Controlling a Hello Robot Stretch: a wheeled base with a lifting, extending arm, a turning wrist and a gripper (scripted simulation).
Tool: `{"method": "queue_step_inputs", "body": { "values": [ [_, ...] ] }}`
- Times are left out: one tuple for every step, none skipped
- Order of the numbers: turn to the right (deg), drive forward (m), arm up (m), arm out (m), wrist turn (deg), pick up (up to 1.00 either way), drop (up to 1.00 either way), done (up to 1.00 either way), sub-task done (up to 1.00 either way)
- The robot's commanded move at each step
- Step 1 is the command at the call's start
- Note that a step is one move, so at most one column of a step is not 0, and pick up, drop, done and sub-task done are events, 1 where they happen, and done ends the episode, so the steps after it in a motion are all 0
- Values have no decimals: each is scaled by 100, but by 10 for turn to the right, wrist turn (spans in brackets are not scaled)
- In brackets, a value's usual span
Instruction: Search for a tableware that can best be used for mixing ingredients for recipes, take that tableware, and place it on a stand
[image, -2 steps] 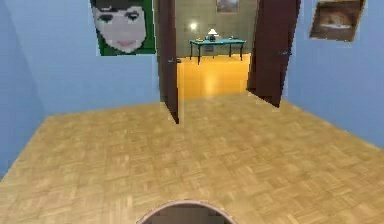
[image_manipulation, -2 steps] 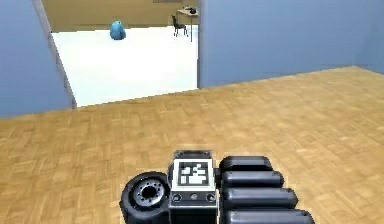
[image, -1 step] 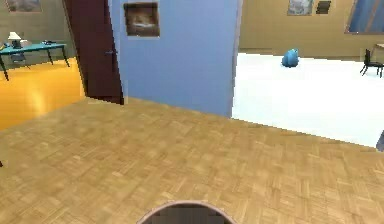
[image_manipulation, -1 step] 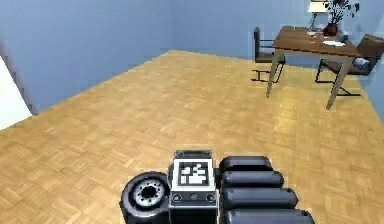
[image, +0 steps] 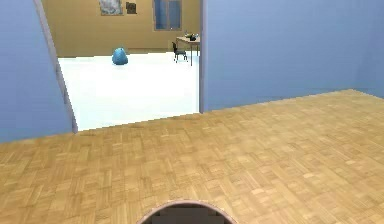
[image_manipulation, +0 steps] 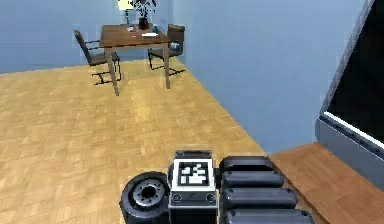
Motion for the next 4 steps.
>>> {"method": "queue_step_inputs", "body": {
  "values": [
    [90,0,0,0,0,0,0,0,0],
    [-450,0,0,0,0,0,0,0,0],
    [-450,0,0,0,0,0,0,0,0],
    [-450,0,0,0,0,0,0,0,0]
  ]
}}
